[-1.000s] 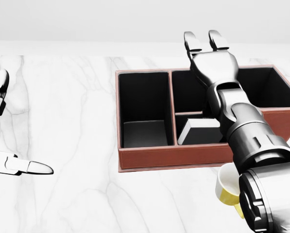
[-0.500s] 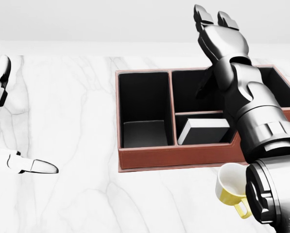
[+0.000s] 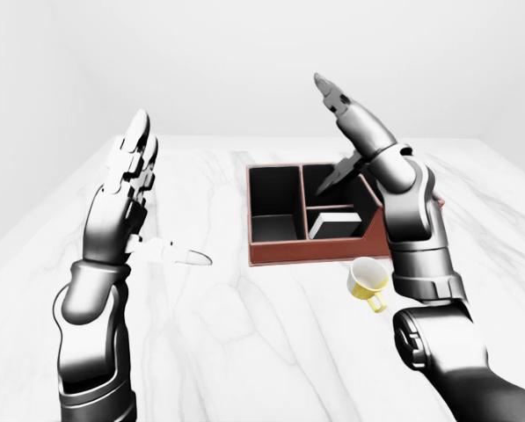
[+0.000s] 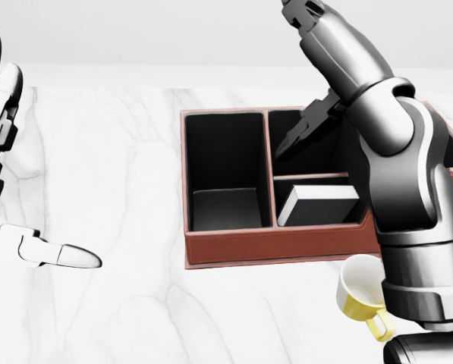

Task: Pick up the book and place it in the caddy.

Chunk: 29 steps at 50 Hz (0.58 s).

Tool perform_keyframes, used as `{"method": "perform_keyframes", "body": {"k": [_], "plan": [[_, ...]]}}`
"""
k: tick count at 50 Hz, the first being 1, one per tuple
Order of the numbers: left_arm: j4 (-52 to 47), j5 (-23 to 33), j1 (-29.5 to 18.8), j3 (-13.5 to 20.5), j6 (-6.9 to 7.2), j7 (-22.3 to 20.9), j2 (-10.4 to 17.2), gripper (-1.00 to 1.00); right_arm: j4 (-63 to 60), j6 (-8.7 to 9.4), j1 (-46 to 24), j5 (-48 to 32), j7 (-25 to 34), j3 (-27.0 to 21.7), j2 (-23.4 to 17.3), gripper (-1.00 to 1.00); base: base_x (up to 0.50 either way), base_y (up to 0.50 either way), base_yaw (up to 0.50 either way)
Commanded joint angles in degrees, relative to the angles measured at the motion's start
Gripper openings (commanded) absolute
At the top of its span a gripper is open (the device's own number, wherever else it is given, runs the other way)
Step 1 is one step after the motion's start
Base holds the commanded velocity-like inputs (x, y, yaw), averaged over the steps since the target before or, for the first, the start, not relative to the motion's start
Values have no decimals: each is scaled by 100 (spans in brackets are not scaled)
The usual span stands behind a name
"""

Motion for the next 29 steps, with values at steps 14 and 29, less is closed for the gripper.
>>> {"method": "perform_keyframes", "body": {"k": [14,29], "plan": [[-455,11,69,2,0,-16,-46,100,-5535,0,2040,1691,1378,-223,215,100,0,0,0],[-907,-286,246,274,0,-78,-65,100,-7187,0,2136,2542,1230,-900,-213,100,0,0,0]]}}
